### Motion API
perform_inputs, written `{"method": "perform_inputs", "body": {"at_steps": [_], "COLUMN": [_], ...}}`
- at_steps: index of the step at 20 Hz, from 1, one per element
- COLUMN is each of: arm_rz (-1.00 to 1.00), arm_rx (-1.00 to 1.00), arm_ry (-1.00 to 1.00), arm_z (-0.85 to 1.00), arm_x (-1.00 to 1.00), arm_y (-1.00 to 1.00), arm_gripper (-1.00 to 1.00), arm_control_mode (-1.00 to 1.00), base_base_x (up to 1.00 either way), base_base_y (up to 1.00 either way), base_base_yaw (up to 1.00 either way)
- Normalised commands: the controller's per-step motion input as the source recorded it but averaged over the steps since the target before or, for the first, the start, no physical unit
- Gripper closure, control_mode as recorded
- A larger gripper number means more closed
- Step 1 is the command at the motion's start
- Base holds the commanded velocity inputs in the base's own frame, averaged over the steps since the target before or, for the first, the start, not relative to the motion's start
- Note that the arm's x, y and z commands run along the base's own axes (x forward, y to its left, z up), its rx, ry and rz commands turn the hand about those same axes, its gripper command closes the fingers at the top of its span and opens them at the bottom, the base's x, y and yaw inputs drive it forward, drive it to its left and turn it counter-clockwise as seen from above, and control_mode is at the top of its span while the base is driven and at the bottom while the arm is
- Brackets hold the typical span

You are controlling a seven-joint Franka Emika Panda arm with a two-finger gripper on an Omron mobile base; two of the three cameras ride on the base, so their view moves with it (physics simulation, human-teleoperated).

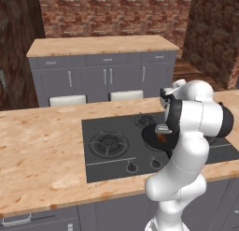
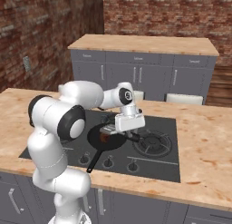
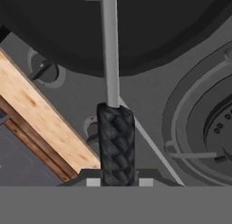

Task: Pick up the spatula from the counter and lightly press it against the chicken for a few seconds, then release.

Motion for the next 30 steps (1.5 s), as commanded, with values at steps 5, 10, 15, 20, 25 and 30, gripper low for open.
{"method": "perform_inputs", "body": {"at_steps": [5,10,15,20,25,30], "arm_rz": [0.0,0.0,0.0,0.05,0.06,0.09], "arm_rx": [-0.02,-0.02,0.0,0.0,0.01,0.05], "arm_ry": [0.04,0.03,0.0,-0.06,-0.02,-0.01], "arm_z": [-0.23,-0.2,0.07,0.69,0.66,0.51], "arm_x": [-0.16,-0.19,-0.2,-0.27,-0.28,-0.32], "arm_y": [0.06,0.04,0.0,-0.04,-0.09,-0.05], "arm_gripper": [1.0,1.0,1.0,1.0,1.0,1.0], "arm_control_mode": [-1.0,-1.0,-1.0,-1.0,-1.0,-1.0], "base_base_x": [0.0,0.0,0.0,0.0,0.0,0.0], "base_base_y": [0.0,0.0,0.0,0.0,0.0,0.0], "base_base_yaw": [0.0,0.0,0.0,0.0,0.0,0.0]}}
